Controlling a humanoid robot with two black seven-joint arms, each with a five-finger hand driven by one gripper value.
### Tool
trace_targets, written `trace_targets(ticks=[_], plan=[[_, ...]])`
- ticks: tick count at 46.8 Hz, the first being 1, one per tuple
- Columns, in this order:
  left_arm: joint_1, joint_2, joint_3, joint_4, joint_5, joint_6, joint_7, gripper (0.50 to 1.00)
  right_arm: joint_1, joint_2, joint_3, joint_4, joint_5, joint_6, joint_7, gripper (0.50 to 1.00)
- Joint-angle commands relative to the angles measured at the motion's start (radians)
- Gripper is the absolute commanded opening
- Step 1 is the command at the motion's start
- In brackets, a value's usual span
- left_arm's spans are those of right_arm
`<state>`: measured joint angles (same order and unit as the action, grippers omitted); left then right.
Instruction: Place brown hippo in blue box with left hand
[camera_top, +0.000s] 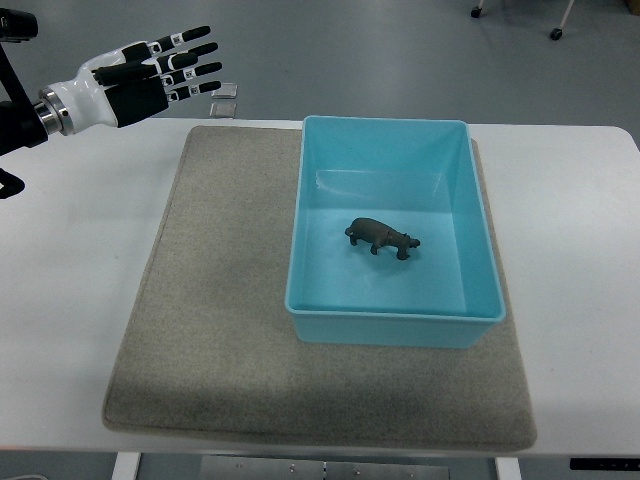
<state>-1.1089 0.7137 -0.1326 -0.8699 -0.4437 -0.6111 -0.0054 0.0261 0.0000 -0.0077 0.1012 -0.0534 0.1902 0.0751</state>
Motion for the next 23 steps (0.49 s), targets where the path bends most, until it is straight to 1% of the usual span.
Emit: trace_targets(ticks=[1, 8, 14, 19, 23], plan=[[0.015, -0.008, -0.002, 0.041, -0.081, 0.0, 0.048, 0.999, 0.0, 0.0, 0.0, 0.0, 0.0, 0.0, 0.0, 0.936], [0.026, -0.007, -0.021, 0.052, -0.135, 0.0, 0.087, 0.999, 0.0, 0.0, 0.0, 0.0, 0.0, 0.0, 0.0, 0.936], [0.07, -0.016, -0.087, 0.052, -0.133, 0.0, 0.097, 0.999, 0.0, 0.0, 0.0, 0.0, 0.0, 0.0, 0.0, 0.936], [0.101, -0.033, -0.131, 0.052, -0.135, 0.0, 0.12, 0.999, 0.0, 0.0, 0.0, 0.0, 0.001, 0.0, 0.0, 0.936], [0.113, -0.049, -0.14, 0.055, -0.135, 0.0, 0.122, 0.999, 0.0, 0.0, 0.0, 0.0, 0.0, 0.0, 0.0, 0.936]])
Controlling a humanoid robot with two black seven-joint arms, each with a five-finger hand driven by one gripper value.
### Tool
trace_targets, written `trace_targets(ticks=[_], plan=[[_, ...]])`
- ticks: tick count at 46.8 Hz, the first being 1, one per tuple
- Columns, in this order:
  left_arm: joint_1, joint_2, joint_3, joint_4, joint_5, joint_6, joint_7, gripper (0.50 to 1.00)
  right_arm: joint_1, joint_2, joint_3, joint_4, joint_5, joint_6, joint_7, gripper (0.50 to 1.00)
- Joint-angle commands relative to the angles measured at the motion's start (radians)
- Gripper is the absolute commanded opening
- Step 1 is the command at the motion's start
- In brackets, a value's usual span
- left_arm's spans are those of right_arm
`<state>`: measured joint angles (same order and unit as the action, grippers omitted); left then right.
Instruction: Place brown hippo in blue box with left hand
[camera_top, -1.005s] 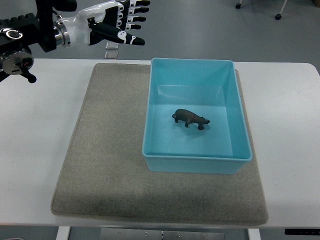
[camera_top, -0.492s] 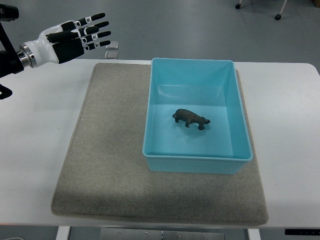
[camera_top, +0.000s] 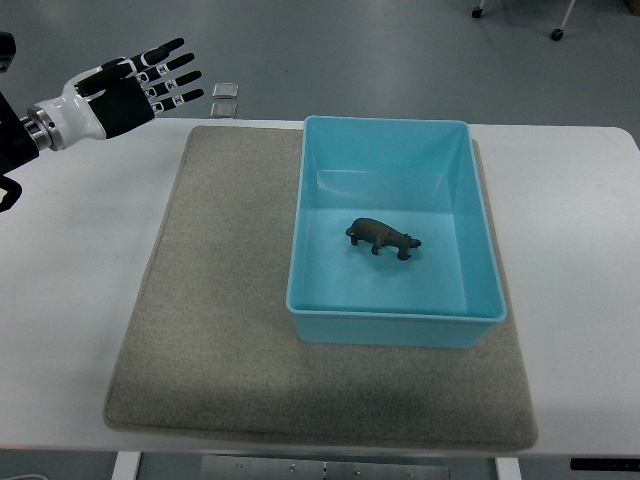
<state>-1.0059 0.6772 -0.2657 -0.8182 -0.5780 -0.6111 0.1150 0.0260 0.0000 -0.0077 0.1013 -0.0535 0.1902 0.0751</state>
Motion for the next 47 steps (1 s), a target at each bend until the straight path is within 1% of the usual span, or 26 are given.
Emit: trace_targets(ticks=[1, 15, 30, 47], plan=[[0.015, -0.016, -0.009, 0.005, 0.0, 0.0, 0.002, 0.999, 0.0, 0.0, 0.0, 0.0, 0.0, 0.0, 0.0, 0.936], [0.059, -0.033, -0.052, 0.042, 0.003, 0.0, -0.005, 0.999, 0.0, 0.0, 0.0, 0.0, 0.0, 0.0, 0.0, 0.936], [0.081, -0.039, -0.063, 0.106, 0.01, 0.0, -0.005, 0.999, 0.0, 0.0, 0.0, 0.0, 0.0, 0.0, 0.0, 0.936], [0.101, -0.038, -0.066, 0.111, 0.018, 0.0, -0.009, 0.999, 0.0, 0.0, 0.0, 0.002, -0.002, 0.002, 0.0, 0.936]])
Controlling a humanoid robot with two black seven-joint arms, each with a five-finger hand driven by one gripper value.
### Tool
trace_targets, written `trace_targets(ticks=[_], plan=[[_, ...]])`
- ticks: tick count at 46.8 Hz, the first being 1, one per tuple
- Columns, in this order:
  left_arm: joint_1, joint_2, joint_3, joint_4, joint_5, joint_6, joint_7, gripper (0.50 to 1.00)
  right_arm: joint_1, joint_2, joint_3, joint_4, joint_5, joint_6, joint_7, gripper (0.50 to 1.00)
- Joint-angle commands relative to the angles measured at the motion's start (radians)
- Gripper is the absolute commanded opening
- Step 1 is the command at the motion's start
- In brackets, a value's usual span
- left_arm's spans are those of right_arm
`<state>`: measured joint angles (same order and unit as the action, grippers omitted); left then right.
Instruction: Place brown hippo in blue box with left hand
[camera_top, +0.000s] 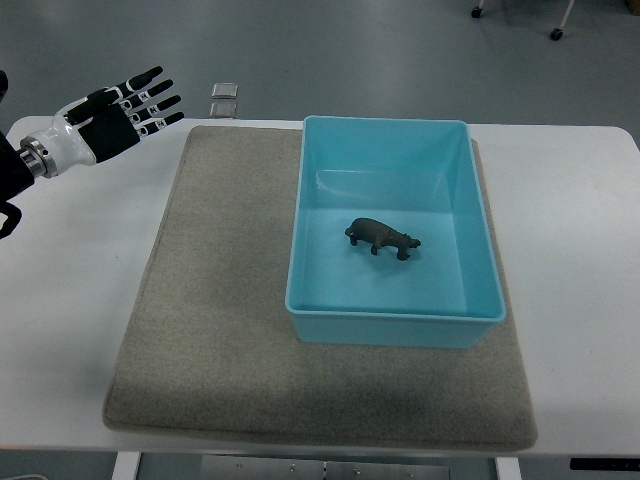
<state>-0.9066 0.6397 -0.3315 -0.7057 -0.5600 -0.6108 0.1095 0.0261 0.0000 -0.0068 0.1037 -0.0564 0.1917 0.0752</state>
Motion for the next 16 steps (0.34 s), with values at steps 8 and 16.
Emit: trace_targets(ticks=[8, 16], plan=[[0.002, 0.001, -0.001, -0.003, 0.0, 0.0, -0.007, 0.999, -0.005, 0.0, -0.005, 0.001, -0.006, 0.006, 0.0, 0.936], [0.003, 0.008, -0.001, -0.006, 0.002, 0.0, -0.008, 0.999, -0.005, 0.0, -0.005, 0.011, -0.006, 0.008, 0.0, 0.936]])
